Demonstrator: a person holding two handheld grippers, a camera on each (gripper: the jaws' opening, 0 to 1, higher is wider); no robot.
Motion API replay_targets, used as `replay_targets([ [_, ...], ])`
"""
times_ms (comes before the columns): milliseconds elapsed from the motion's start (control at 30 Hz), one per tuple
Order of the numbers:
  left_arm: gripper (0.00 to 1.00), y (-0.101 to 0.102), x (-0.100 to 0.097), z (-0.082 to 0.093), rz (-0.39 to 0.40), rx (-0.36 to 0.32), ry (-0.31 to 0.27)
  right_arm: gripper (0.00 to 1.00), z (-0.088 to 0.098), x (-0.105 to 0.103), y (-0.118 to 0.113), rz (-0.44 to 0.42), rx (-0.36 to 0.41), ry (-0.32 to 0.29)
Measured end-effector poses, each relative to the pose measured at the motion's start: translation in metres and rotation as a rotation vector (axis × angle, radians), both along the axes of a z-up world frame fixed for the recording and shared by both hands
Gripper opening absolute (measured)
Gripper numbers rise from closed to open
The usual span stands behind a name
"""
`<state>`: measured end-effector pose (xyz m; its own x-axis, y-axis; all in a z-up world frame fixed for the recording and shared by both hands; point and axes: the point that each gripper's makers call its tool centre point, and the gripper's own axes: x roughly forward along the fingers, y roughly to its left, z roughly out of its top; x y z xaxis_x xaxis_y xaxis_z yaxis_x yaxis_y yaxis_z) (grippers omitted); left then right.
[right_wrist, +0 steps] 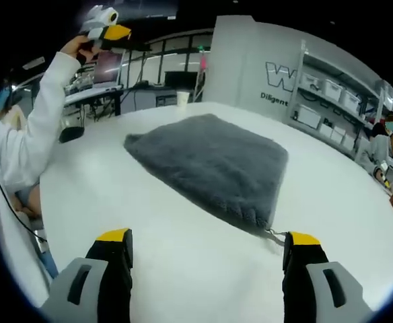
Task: Open the folded towel by lifting each exposed corner and separating the folded layers until the towel lies flat within the target outline without major curled edges
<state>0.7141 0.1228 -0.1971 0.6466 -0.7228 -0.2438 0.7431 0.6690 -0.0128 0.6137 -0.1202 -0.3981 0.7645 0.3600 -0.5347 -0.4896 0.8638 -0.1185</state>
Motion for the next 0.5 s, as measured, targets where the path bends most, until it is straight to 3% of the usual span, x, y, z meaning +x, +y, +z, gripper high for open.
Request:
replay_targets([
  [67,0.99,0.002,-0.002,0.0,-0.004,-0.007,-0.002,0.84,0.002,0.004,0.0,0.002,0.026,-0.021],
  [167,0.99,0.005,-0.001,0.003,-0.004,-0.014,-0.007,0.75,0.0,0.008,-0.003,0.013,0.007,-0.028],
  [300,0.99,0.004,-0.003,0.008,-0.032,-0.033,-0.016,0.77,-0.006,0.014,-0.008,0.022,-0.01,-0.018],
  [500,0.99,0.007,-0.001,0.009,-0.034,-0.049,-0.02,0.72,-0.015,0.027,-0.013,0.028,0.029,0.029],
])
